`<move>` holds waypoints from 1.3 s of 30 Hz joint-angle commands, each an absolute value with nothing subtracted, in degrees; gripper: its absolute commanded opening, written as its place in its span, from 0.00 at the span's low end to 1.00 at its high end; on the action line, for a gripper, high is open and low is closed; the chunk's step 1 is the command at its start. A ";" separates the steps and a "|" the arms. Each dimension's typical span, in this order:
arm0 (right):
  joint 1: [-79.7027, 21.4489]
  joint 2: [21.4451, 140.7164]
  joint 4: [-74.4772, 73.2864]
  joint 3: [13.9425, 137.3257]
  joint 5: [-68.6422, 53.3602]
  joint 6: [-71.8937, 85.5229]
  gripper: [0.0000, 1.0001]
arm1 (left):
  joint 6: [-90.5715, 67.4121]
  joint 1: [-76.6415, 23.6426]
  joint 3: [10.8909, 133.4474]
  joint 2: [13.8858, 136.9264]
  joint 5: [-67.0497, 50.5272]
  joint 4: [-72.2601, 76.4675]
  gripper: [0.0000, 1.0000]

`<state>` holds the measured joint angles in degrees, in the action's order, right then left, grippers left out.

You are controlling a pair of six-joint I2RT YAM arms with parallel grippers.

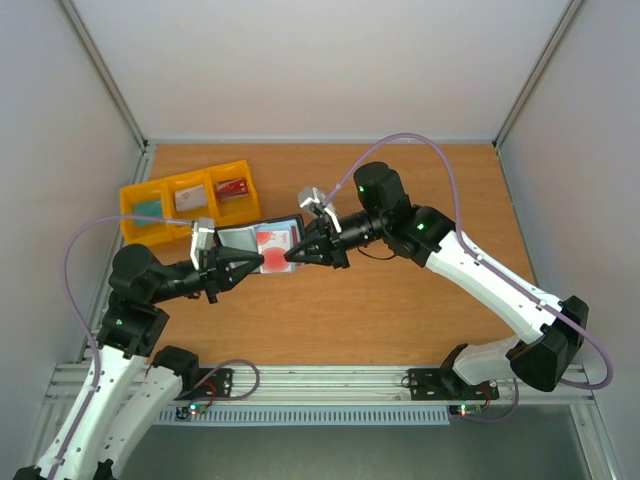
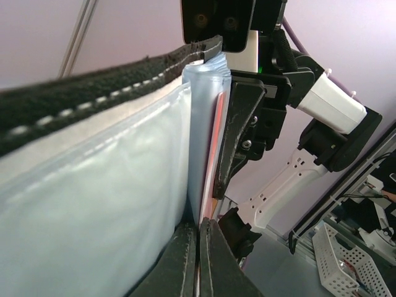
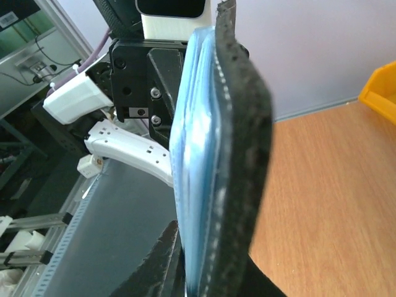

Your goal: Take the credit cards out of the card holder

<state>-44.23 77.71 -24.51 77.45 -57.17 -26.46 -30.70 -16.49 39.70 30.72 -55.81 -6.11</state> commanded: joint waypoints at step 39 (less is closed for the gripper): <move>-39.74 77.13 -42.83 84.36 -62.00 -36.57 0.01 | -35.01 -16.02 37.18 28.77 -57.58 2.64 0.00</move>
